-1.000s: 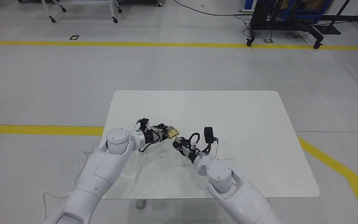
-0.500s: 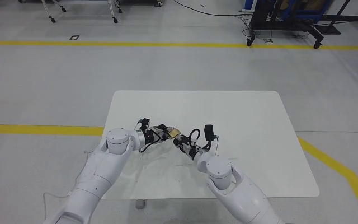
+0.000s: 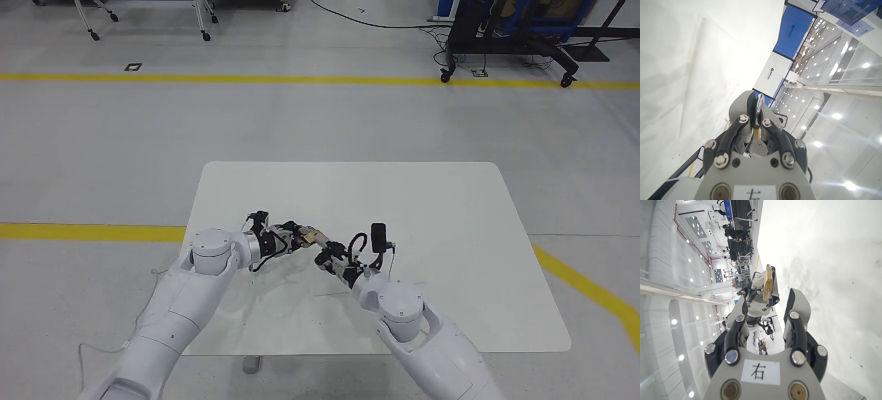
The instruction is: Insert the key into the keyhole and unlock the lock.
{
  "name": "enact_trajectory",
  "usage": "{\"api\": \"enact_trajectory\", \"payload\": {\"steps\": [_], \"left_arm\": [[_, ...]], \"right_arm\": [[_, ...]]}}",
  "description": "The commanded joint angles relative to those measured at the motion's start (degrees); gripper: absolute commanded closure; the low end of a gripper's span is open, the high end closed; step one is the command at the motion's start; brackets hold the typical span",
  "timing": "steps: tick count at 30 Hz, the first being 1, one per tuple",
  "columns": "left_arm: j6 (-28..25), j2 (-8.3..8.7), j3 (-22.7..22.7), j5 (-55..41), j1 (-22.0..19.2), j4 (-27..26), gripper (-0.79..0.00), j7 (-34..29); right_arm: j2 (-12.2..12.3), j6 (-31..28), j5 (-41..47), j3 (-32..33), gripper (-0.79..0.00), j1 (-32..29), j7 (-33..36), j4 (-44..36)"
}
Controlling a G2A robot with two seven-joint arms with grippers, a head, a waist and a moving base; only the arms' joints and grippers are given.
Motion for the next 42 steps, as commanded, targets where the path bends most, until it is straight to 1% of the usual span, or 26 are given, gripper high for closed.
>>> {"api": "enact_trajectory", "payload": {"steps": [1, 2, 5, 11, 13, 15, 16, 17, 19, 23, 25, 27, 31, 35, 42], "left_arm": [[-0.69, 0.04, -0.19, 0.03, 0.09, -0.23, 0.0, -0.2], [-1.21, 0.07, -0.22, 0.14, 0.16, -0.46, 0.0, -0.62], [-2.06, 0.1, -0.28, 0.0, 0.43, -0.75, 0.0, -1.6], [-0.8, -0.03, -0.8, -3.02, 0.45, -0.07, 0.0, -3.47], [0.09, -0.09, -1.09, -4.72, 0.4, 0.28, 0.0, -4.43], [1.49, -0.17, -1.43, -6.94, 0.39, 0.85, 0.0, -5.71], [2.51, -0.22, -1.65, -8.28, 0.26, 1.19, 0.0, -6.42], [3.36, -0.25, -1.78, -9.2, 0.1, 1.52, 0.0, -7.04], [5.99, -0.38, -1.94, -11.84, -0.14, 2.5, 0.0, -8.63], [9.07, -0.5, -1.69, -13.4, -1.08, 3.88, 0.0, -10.05], [10.26, -0.58, -1.5, -14.33, -1.38, 4.47, 0.0, -11.05], [11.21, -0.66, -1.28, -15.15, -1.63, 5.03, 0.0, -12.14], [13.67, -0.7, -0.47, -15.38, -2.28, 5.99, 0.0, -13.97], [15.07, -0.73, 0.0, -15.93, -2.86, 6.88, 0.0, -15.61], [15.22, -0.74, 0.46, -16.34, -3.49, 7.69, 0.0, -16.69]], "right_arm": [[0.31, -2.15, 0.13, 0.68, -0.785, -0.31, 4.1, -0.34], [0.37, -2.73, 0.44, 0.92, -0.785, -0.39, 5.1, -0.37], [0.37, -2.73, 0.44, 0.92, -0.785, -0.39, 5.1, -0.37], [0.37, -2.73, 0.44, 0.92, -0.785, -0.39, 5.1, -0.37], [0.6, -4.76, 1.21, 1.35, -0.785, -1.02, 8.52, -0.9], [1.15, -7.7, 2.61, 3.44, -0.785, -2.18, 13.47, -1.54], [1.49, -9.27, 3.31, 4.68, -0.391, -2.9, 16.38, -2.0], [1.85, -10.8, 4.12, 5.97, -0.215, -3.71, 19.59, -2.48], [2.64, -14.18, 5.09, 8.51, 0.0, -5.45, 26.41, -3.66], [3.75, -18.9, 8.54, 12.97, 0.0, -8.95, 35.4, -5.66], [4.01, -20.96, 9.44, 14.38, 0.0, -9.93, 36.46, -5.94], [4.04, -22.12, 9.61, 14.71, 0.0, -10.36, 35.53, -6.21], [3.93, -21.84, 9.86, 13.73, 0.0, -9.25, 34.41, -5.91], [3.43, -20.47, 5.95, 11.11, 0.0, -7.2, 27.51, -5.36], [2.79, -18.22, 2.28, 7.85, 0.0, -4.51, 20.98, -3.61]]}}
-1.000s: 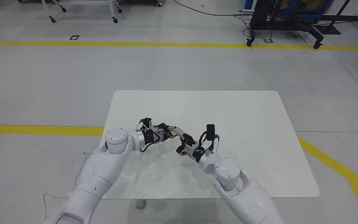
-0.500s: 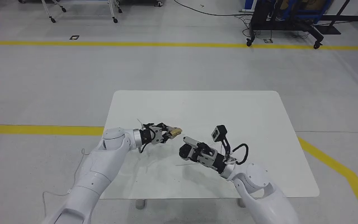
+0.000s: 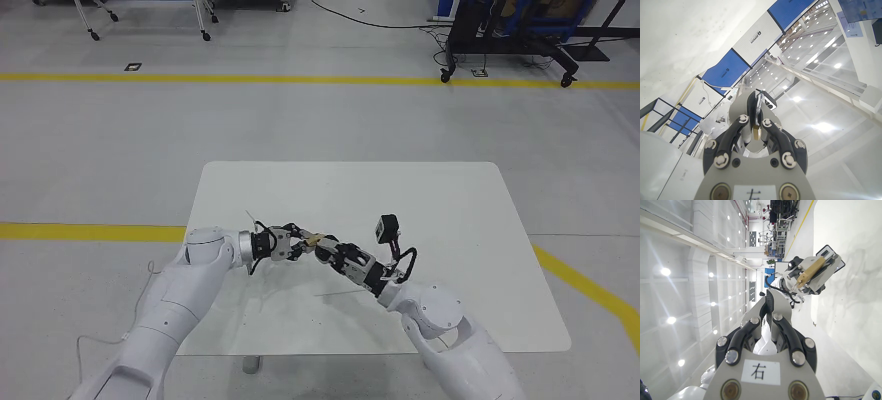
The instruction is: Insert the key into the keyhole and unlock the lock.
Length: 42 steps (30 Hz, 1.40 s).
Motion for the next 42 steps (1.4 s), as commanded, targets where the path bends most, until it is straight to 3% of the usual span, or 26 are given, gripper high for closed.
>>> {"api": "enact_trajectory", "payload": {"steps": [1, 10, 11, 12, 13, 19, 25, 28, 30, 35, 37, 42], "left_arm": [[-0.07, 0.01, 0.08, -0.06, -0.15, 0.18, 0.0, -0.14], [-1.5, 0.06, 0.23, -0.2, -0.37, 0.21, 0.0, 0.02], [-2.47, 0.11, 0.18, 0.24, -0.38, 0.04, 0.0, 0.43], [-3.45, 0.14, 0.11, 0.48, -0.28, -0.19, 0.0, 0.58], [-4.57, 0.17, -0.08, 0.5, -0.16, -0.43, 0.0, 0.69], [-18.42, 0.66, -1.88, 4.41, 1.65, -4.46, 0.0, 4.86], [-28.71, 1.21, -3.73, 6.09, 4.47, -8.95, 0.0, 3.66], [-32.69, 1.4, -4.57, 5.91, 5.96, -10.89, 0.0, 2.48], [-33.65, 1.49, -4.96, 5.5, 6.61, -11.54, 0.0, 1.8], [-33.9, 1.61, -5.33, 5.38, 7.31, -12.32, 0.0, 1.16], [-33.95, 1.63, -5.39, 5.31, 7.45, -12.61, 0.0, 1.04], [-34.37, 1.68, -5.65, 4.97, 7.74, -13.07, 0.0, 0.27]], "right_arm": [[-0.15, 1.44, -1.22, -0.65, 0.0, 0.7, -2.15, 0.65], [-0.59, 2.92, -3.38, -2.2, 0.0, 1.25, -7.48, 0.08], [-0.52, 2.26, -3.02, -1.83, -0.139, 0.59, -7.39, -0.62], [-0.45, 1.59, -2.33, -1.37, -0.662, -0.22, -7.19, -1.34], [-0.35, 1.08, -1.62, -0.89, -0.785, -1.04, -6.74, -2.07], [-0.31, 0.91, -1.4, -0.73, -0.785, -1.31, -6.58, -2.32], [-0.42, 0.17, 2.15, -0.98, -0.785, -1.54, -4.38, -1.98], [-0.47, -0.28, 14.02, -0.05, -0.44, -0.03, 6.41, 2.59], [-0.48, -0.26, 18.09, 0.2, -0.326, 1.75, 12.24, 5.87], [-0.64, -2.38, 18.81, -0.7, -0.256, 3.87, 15.94, 9.97], [-0.71, -2.07, 19.92, -1.11, -0.185, 4.43, 17.26, 10.64], [-0.74, 0.03, 23.98, -0.91, -0.126, 6.24, 21.26, 12.93]]}}
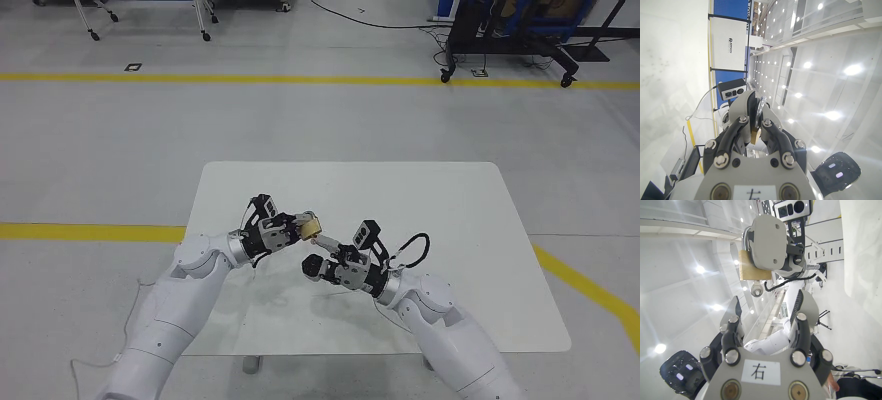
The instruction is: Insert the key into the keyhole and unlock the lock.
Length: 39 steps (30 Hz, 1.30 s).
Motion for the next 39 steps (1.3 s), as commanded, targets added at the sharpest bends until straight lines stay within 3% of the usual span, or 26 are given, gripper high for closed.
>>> {"api": "enact_trajectory", "payload": {"steps": [1, 6, 10, 16, 19, 24, 35, 39], "left_arm": [[0.0, 0.02, -0.09, -0.12, 0.05, -0.11, 0.0, -0.25], [0.06, 0.04, -0.12, -0.15, 0.15, -0.26, 0.0, -0.64], [-0.1, 0.02, -0.11, -0.25, 0.19, -0.32, 0.0, -0.72], [-0.08, -0.01, -0.02, -0.12, 0.21, -0.35, 0.0, -0.65], [-0.75, -0.04, 0.08, 0.08, 0.28, -0.61, 0.0, -0.77], [-4.3, -0.03, 0.1, 0.25, 0.86, -1.55, 0.0, -3.07], [-15.29, 0.13, -2.07, -1.5, 3.39, -4.25, 0.0, -5.36], [-16.19, 0.22, -2.69, -1.94, 3.91, -4.42, 0.0, -5.39]], "right_arm": [[0.01, 0.1, 0.65, 0.17, -0.099, 0.47, 0.68, 0.7], [0.02, 0.66, 2.03, 0.4, -0.062, 1.03, 0.96, 1.46], [0.08, 1.2, 2.95, 0.72, -0.077, 1.26, 1.31, 1.87], [0.19, 1.68, 3.19, 0.88, 0.0, 1.34, 1.42, 1.81], [0.17, 2.6, 4.05, 0.83, 0.0, 1.45, 1.18, 1.97], [0.02, 2.59, 5.91, 0.77, 0.0, 1.13, -0.42, 1.88], [-0.11, 6.46, 14.58, 1.09, 0.0, 1.33, 5.36, 3.82], [-0.03, 7.56, 15.21, 1.24, 0.0, 1.87, 6.52, 4.51]]}}
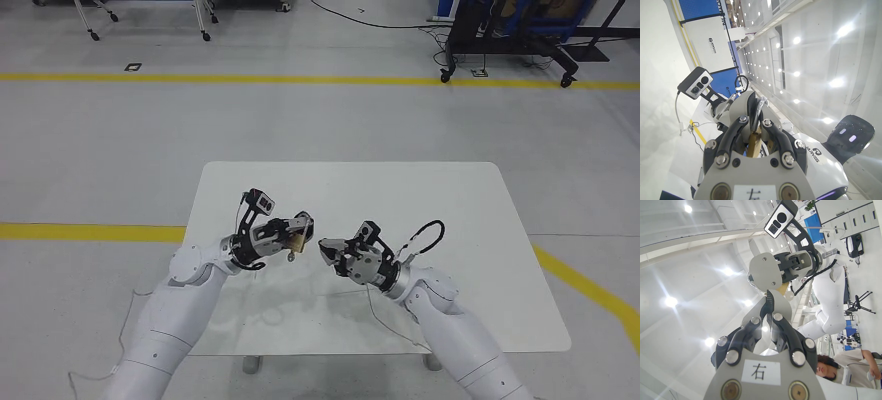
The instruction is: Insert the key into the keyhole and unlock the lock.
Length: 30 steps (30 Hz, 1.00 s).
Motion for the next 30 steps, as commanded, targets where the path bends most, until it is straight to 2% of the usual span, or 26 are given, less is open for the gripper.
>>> {"api": "enact_trajectory", "payload": {"steps": [1, 2, 3, 4, 5, 6, 10, 13, 23, 25, 27, 30], "left_arm": [[0.44, 0.03, -0.18, -0.09, 0.0, 0.14, 0.0, 0.35], [0.48, 0.02, -0.23, -0.16, -0.03, 0.11, 0.0, 0.42], [0.57, 0.04, -0.31, -0.01, -0.05, 0.22, 0.0, 0.65], [0.65, 0.05, -0.42, 0.13, -0.08, 0.31, 0.0, 1.14], [0.74, 0.05, -0.48, 0.09, -0.09, 0.31, 0.0, 1.43], [0.64, 0.06, -0.57, 0.36, -0.12, 0.26, 0.0, 1.67], [0.11, 0.2, -0.86, 2.66, -0.11, 0.05, 0.0, 3.03], [0.86, 0.33, -0.9, 5.25, -0.27, 0.21, 0.0, 4.88], [0.99, 0.36, -0.92, 5.67, -0.17, 0.26, 0.0, 5.34], [1.64, 0.58, -0.6, 12.01, 0.35, -1.15, 0.0, 9.87], [5.37, 0.64, 0.13, 16.73, 1.13, -3.1, 0.0, 15.33], [11.06, 0.59, 0.9, 21.5, 1.9, -6.12, 0.0, 22.9]], "right_arm": [[0.04, 0.05, -0.32, 0.05, -0.166, 0.17, -0.03, 0.11], [0.07, 0.18, -0.58, 0.03, -0.302, 0.25, 0.03, 0.1], [0.11, 0.21, -0.83, 0.08, -0.363, 0.32, -0.02, 0.11], [0.15, 0.0, -1.18, 0.23, -0.48, 0.36, -0.41, 0.08], [0.19, -0.34, -1.62, 0.41, -0.662, 0.33, -0.93, -0.1], [0.26, -0.83, -2.08, 0.73, -0.785, 0.18, -1.52, -0.38], [0.91, -1.11, -7.53, 2.34, -0.785, -0.48, -4.4, -2.51], [0.91, -1.11, -7.53, 2.34, -0.785, -0.48, -4.4, -2.51], [0.91, -1.11, -7.53, 2.34, -0.785, -0.48, -4.4, -2.51], [0.91, -1.11, -7.53, 2.34, -0.785, -0.48, -4.4, -2.51], [0.94, -1.54, -8.05, 2.5, -0.785, -0.51, -5.11, -2.72], [1.3, -6.31, -14.64, 3.9, -0.785, -1.63, -10.72, -4.87]]}}
